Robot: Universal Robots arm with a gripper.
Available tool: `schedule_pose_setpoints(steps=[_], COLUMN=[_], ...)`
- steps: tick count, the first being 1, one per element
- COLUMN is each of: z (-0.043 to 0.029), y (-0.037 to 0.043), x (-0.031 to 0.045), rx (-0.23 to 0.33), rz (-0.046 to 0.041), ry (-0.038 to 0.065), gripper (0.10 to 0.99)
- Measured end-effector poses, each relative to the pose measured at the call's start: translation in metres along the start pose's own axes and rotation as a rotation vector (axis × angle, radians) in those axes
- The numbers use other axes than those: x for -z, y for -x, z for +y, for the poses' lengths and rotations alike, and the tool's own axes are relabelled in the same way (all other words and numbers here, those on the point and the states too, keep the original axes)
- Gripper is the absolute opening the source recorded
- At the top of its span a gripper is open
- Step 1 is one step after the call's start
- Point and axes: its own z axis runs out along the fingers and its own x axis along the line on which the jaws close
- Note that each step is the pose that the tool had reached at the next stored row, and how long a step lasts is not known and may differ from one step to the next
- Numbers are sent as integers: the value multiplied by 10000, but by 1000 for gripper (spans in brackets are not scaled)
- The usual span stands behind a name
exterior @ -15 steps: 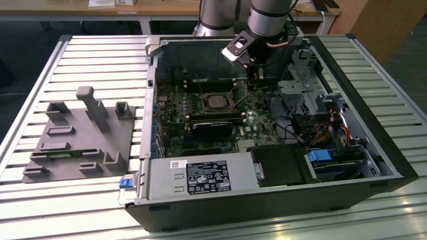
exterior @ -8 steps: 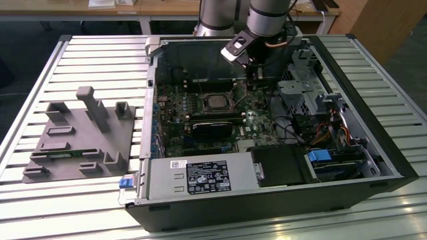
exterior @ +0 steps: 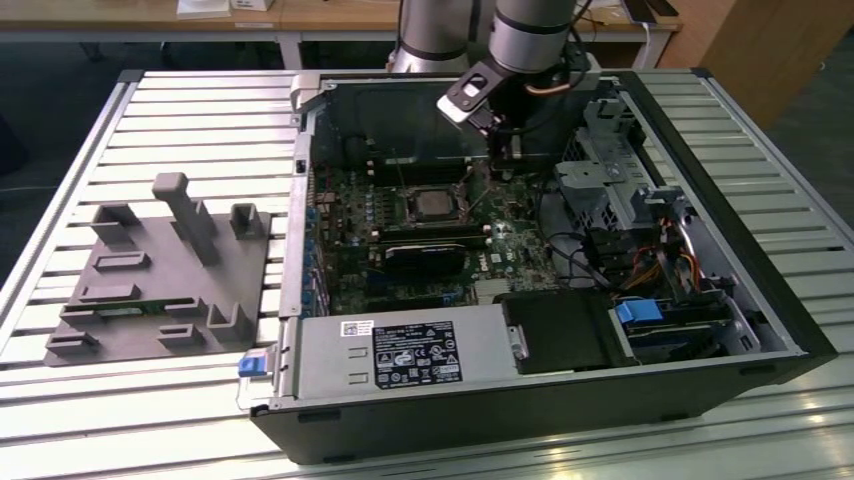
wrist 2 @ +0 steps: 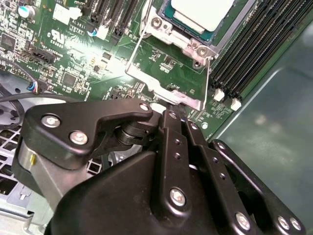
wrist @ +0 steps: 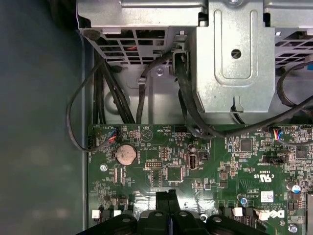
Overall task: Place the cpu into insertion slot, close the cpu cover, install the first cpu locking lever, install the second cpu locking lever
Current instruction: 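Close the cpu cover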
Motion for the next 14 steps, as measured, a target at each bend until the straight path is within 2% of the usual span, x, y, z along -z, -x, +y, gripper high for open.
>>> schedule_pose_setpoints(steps=[14], z=[-84], y=[2], x=[0], rx=[0], rz=[0], ry=[0], gripper=[106])
